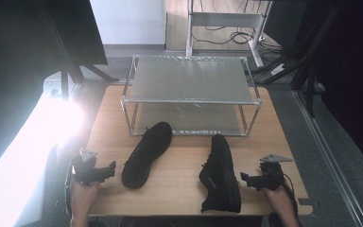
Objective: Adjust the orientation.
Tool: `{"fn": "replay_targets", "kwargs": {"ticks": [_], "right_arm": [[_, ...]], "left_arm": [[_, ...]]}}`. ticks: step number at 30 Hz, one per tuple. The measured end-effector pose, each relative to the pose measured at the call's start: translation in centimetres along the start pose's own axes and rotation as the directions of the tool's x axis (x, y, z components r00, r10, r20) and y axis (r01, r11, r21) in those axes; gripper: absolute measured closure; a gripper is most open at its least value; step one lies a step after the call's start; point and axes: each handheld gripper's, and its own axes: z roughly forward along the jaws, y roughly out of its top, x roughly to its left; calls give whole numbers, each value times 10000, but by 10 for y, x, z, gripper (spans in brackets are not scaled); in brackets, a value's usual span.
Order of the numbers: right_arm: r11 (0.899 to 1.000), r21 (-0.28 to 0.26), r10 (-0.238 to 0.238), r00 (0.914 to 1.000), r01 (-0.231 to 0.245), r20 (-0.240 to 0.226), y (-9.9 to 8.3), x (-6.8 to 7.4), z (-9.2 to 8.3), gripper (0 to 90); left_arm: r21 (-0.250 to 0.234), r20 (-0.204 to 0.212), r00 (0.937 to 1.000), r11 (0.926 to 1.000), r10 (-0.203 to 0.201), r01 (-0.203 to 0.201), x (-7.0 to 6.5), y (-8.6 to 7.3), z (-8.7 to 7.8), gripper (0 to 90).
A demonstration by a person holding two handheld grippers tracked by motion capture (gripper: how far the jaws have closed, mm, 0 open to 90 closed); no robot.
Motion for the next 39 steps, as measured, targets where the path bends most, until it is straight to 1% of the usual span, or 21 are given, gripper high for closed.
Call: {"fn": "replay_targets", "kwargs": {"ticks": [7,13,18,22,26,32,37,39], "right_arm": [[9996,-210,-181,9998,183,78,0,0,-1,20],[9996,-154,-218,9998,218,15,-1,0,1,21],[9996,-110,-271,9996,271,5,-1,1,1,34],[9996,-119,-262,9997,262,31,-1,0,1,41],[9996,-125,-245,9997,246,39,-1,0,1,46],[9997,-118,-230,9997,231,58,-1,-1,1,52],[9998,-93,-199,9998,199,31,-2,-1,2,55],[9998,-87,-194,9998,194,25,-2,-1,2,56]], "left_arm": [[210,138,9998,9997,156,-159,-4,1,1,0],[213,121,9993,9991,360,-362,-7,4,1,0],[379,187,9981,9975,588,-594,-10,5,5,0],[328,265,9972,9969,706,-715,-14,6,6,0],[406,334,9960,9956,828,-841,-17,7,7,0],[346,416,9957,9959,822,-837,-18,7,7,0],[477,525,9944,9944,919,-944,-21,6,10,1],[453,577,9945,9949,879,-906,-21,6,9,4]]}}
